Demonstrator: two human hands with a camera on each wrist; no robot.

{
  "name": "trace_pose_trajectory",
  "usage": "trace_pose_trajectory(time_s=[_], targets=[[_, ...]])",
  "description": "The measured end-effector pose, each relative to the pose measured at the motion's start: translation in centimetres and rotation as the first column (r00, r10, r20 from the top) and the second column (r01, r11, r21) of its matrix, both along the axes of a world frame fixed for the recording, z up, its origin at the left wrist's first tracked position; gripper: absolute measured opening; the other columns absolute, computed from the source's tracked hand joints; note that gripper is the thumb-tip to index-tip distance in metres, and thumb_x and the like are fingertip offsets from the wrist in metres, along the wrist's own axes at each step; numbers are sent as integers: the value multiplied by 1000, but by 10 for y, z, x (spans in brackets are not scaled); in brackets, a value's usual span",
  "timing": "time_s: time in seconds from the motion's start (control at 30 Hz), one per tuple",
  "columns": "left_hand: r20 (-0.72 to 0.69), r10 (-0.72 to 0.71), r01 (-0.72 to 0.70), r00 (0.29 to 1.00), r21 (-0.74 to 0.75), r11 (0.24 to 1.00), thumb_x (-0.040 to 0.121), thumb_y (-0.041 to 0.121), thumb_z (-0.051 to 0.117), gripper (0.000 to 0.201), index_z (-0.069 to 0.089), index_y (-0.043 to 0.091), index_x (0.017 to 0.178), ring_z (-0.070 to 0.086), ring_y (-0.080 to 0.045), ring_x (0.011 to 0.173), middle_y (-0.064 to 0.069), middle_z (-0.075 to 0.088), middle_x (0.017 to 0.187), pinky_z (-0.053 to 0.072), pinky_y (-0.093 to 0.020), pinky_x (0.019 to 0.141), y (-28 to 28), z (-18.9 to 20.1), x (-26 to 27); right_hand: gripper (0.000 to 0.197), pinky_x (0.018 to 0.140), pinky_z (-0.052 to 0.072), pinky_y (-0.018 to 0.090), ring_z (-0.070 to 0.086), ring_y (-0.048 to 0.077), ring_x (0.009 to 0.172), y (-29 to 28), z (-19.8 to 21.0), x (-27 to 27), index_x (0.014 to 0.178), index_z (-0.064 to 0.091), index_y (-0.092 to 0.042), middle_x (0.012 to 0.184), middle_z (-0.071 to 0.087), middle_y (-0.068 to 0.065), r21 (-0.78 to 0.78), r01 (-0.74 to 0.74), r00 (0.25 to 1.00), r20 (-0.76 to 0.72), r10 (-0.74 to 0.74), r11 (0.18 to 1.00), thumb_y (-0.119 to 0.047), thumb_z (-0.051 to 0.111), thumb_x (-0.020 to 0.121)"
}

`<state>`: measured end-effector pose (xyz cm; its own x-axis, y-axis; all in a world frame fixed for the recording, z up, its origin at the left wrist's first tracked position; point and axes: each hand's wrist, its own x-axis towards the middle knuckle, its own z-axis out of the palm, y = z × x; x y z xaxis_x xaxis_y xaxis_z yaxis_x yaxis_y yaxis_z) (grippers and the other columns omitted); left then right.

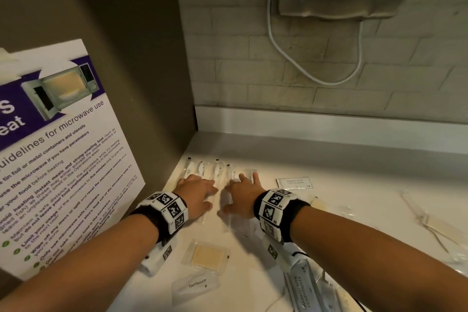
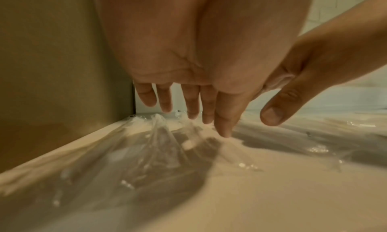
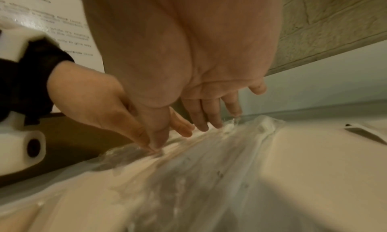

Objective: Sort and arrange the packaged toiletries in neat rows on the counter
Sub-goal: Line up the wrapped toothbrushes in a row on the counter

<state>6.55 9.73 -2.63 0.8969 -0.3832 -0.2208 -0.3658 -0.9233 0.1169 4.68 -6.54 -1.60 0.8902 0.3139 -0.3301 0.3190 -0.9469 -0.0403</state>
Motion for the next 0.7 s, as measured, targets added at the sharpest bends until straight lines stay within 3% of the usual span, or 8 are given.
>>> trace_pose_trajectory(time_s=[0.1, 0.17, 0.27, 0.37, 0.5, 0.7], targets=[[55, 20, -11, 998, -169, 985, 92, 27, 61, 45, 55, 32, 136, 25, -17, 144, 9, 38, 153, 17, -45, 118, -6, -2, 0, 68, 117, 4, 58, 25, 29, 144, -10, 7, 0, 142, 44, -20, 147, 45, 2, 48, 23, 999, 26, -24, 999, -63, 42, 90], [62, 19, -4, 998, -235, 972, 87, 35, 66, 43, 60, 34, 130, 30, -14, 139, 12, 43, 148, 19, -42, 117, -10, -3, -1, 69, 119, 11, 53, 33, 27, 140, -22, 13, 0, 142, 44, -19, 145, 49, 2, 57, 38, 999, 33, -40, 998, -63, 46, 88], [33, -99, 101, 995, -58, 993, 82, 58, 60, 57, 54, 36, 135, 29, -15, 138, 16, 45, 146, 20, -41, 115, -19, -2, -6, 74, 117, 22, 45, 47, 26, 129, -40, 15, -5, 137, 48, -16, 136, 57, 3, 36, 52, 999, 2, -53, 998, -64, 57, 81], [6, -118, 118, 993, 11, 993, 79, 63, 59, 68, 49, 34, 140, 26, -18, 141, 13, 42, 150, 19, -40, 116, -29, 0, -11, 89, 119, 11, 49, 47, 24, 130, -51, 6, -12, 138, 48, -17, 136, 57, 2, -1, 24, 998, -59, -24, 1000, -74, 60, 71], [0, -119, 119, 993, 47, 992, 79, 61, 61, 68, 48, 35, 141, 26, -18, 141, 13, 40, 152, 18, -40, 116, -34, 3, -7, 94, 120, 5, 50, 41, 24, 136, -54, -2, -14, 143, 42, -19, 145, 48, 1, 17, -9, 999, -51, 10, 1000, -75, 61, 69], [-17, -110, 112, 994, 95, 989, 82, 56, 60, 66, 45, 36, 143, 24, -19, 144, 14, 37, 154, 14, -42, 117, -30, 6, -4, 96, 122, 1, 48, 25, 24, 146, -50, 1, -10, 152, 23, -17, 161, 18, 7, 38, -11, 993, -114, 15, 999, -65, 62, 78]])
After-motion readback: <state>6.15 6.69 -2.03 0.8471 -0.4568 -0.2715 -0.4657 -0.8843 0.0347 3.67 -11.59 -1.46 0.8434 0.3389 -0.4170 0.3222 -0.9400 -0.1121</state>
